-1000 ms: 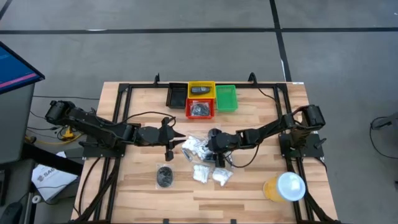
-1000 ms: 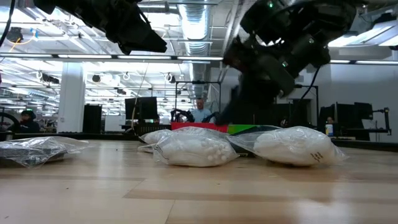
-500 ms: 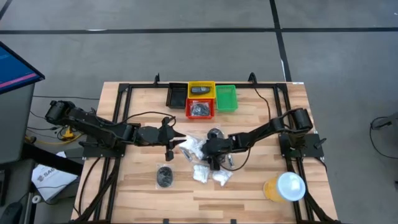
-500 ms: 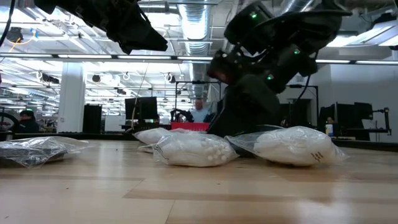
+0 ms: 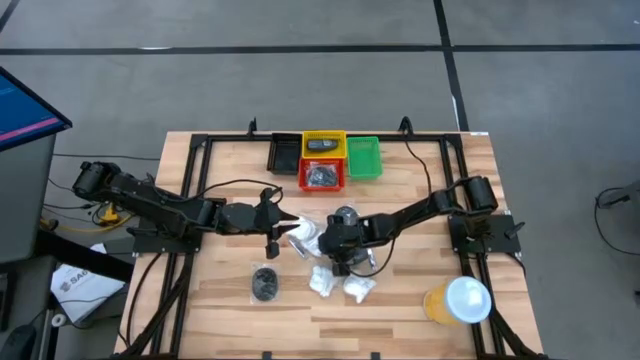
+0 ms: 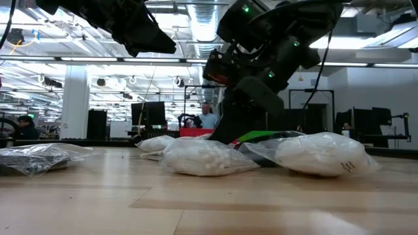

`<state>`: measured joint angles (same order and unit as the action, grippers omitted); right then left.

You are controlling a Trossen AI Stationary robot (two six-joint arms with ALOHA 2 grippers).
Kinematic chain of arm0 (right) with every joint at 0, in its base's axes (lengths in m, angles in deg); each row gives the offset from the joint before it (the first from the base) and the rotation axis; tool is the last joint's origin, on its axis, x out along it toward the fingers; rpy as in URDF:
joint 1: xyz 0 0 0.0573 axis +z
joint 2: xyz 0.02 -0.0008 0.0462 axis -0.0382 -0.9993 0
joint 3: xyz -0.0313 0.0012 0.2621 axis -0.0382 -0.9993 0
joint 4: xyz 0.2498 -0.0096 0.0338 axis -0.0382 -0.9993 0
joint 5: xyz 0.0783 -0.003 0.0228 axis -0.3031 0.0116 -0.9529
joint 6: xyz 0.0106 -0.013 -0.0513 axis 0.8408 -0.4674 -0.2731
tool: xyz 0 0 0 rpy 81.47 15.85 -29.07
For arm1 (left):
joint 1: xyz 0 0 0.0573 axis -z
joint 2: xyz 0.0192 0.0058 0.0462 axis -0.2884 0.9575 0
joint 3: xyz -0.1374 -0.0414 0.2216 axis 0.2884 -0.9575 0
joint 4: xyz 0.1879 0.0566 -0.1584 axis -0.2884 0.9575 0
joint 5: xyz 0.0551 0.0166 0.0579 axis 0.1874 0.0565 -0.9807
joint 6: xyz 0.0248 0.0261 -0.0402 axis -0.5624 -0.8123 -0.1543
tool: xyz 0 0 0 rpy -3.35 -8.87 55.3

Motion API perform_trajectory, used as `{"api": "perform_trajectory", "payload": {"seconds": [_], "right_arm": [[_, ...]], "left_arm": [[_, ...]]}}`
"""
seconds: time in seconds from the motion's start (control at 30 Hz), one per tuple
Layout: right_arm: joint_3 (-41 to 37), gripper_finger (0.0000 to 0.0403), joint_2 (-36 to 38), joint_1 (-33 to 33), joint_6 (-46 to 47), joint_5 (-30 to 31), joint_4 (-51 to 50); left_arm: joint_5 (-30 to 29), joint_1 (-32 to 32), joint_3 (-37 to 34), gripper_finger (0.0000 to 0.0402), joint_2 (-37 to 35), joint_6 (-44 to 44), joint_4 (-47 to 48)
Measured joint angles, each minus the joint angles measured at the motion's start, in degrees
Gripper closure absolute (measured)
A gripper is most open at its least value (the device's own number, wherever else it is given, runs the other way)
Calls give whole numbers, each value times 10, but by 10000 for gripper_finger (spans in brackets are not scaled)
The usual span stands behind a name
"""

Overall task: Pick & Place Travel size toiletries
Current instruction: Put the cotton pack into the black bin

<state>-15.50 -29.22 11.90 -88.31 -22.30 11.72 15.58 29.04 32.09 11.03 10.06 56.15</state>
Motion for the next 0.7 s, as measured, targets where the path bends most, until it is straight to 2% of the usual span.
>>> {"api": "perform_trajectory", "payload": {"seconds": [0.1,0.2,0.47,0.7], "right_arm": [[5,394,3,2,-5,8,-4],[6,392,21,3,-14,16,-7],[6,396,117,2,-40,87,-43],[6,399,205,0,-62,100,-39]], "left_arm": [[0,0,0,325,0,0,0],[0,0,0,325,0,0,0],[0,0,0,325,0,-1,-1],[0,0,0,325,0,-12,-2]]}}
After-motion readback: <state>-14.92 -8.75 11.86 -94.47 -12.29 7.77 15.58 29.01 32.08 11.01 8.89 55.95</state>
